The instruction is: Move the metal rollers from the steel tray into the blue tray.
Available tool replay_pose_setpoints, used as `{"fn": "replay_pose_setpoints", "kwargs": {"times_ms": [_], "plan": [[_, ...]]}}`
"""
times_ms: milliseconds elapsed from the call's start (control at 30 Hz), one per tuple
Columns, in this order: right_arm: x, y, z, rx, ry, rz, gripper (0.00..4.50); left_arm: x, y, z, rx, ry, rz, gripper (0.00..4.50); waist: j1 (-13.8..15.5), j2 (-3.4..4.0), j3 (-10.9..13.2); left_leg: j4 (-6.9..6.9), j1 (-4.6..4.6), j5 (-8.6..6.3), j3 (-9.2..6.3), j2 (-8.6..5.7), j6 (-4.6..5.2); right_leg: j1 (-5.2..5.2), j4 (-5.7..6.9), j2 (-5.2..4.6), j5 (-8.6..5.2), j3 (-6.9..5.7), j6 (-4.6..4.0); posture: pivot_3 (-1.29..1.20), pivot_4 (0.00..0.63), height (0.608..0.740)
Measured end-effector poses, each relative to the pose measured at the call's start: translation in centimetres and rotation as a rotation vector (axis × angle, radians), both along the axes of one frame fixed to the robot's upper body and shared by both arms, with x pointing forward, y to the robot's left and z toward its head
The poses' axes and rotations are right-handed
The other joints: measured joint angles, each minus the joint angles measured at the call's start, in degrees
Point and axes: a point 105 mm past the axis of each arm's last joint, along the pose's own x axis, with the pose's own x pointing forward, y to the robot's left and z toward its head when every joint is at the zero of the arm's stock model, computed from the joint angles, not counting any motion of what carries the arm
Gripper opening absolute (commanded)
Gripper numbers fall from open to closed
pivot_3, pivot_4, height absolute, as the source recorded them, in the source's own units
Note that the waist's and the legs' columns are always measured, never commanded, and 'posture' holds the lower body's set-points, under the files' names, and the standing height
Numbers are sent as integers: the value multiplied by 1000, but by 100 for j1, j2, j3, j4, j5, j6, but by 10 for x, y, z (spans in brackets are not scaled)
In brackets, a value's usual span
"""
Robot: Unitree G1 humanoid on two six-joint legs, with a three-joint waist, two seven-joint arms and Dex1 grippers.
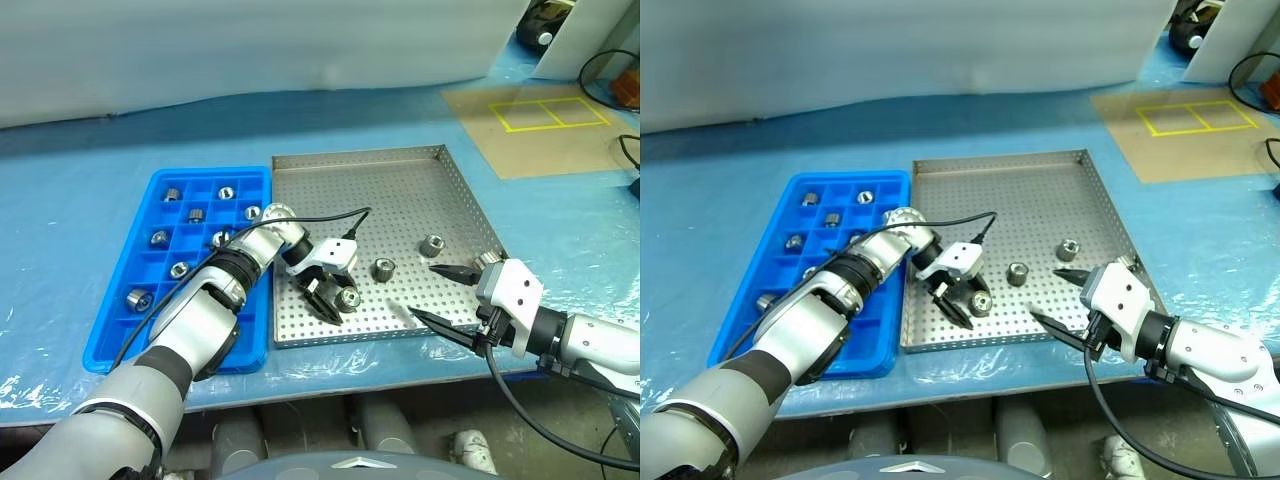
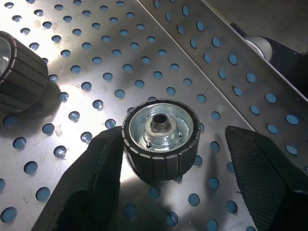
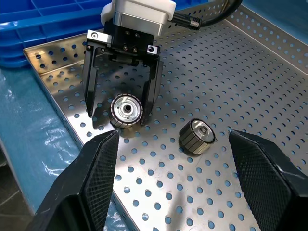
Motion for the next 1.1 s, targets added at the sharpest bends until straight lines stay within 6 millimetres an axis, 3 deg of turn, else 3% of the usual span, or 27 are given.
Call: {"fn": "replay_pose_setpoints", "kwargs": {"times_ms": [100,267,633,800,900,1033,1100], "plan": [[1,0,0,0,-5,-6,3716,0,-2,-1,-11,3,8,3332,14,0,-5,1,-1,-1,0,-7,1,2,-1,-5,0,4,0,-626,150,740],[2,-1,0,-3,-9,-14,3716,3,-4,-1,-22,-13,35,1993,12,0,-5,5,-3,-5,1,-11,8,2,-2,-8,-1,6,2,-615,150,740],[10,1,-3,-3,-11,-5,3716,12,-6,5,-67,4,128,1764,21,0,-6,3,-9,-6,2,-13,10,-4,-2,-10,-4,9,7,-565,150,740],[15,4,0,1,-27,17,3716,28,-11,39,-185,-9,199,1764,37,0,-5,2,-27,-7,2,-13,12,-22,-1,-9,-4,9,6,-514,150,740],[20,6,-1,7,-22,43,3716,42,-8,70,-259,-49,243,1764,39,-1,-5,1,-25,-7,2,-13,12,-24,1,-8,-3,10,6,-467,150,740],[30,16,1,12,-35,110,3716,58,7,111,-344,-98,316,1764,51,-2,-3,-1,-24,-5,4,-12,9,-30,8,-7,-3,11,6,-389,150,740],[39,23,3,13,-46,160,3716,65,25,126,-362,-123,370,1764,51,-2,-3,-2,-21,-3,5,-9,6,-33,15,-4,-3,14,6,-330,150,740]]}}
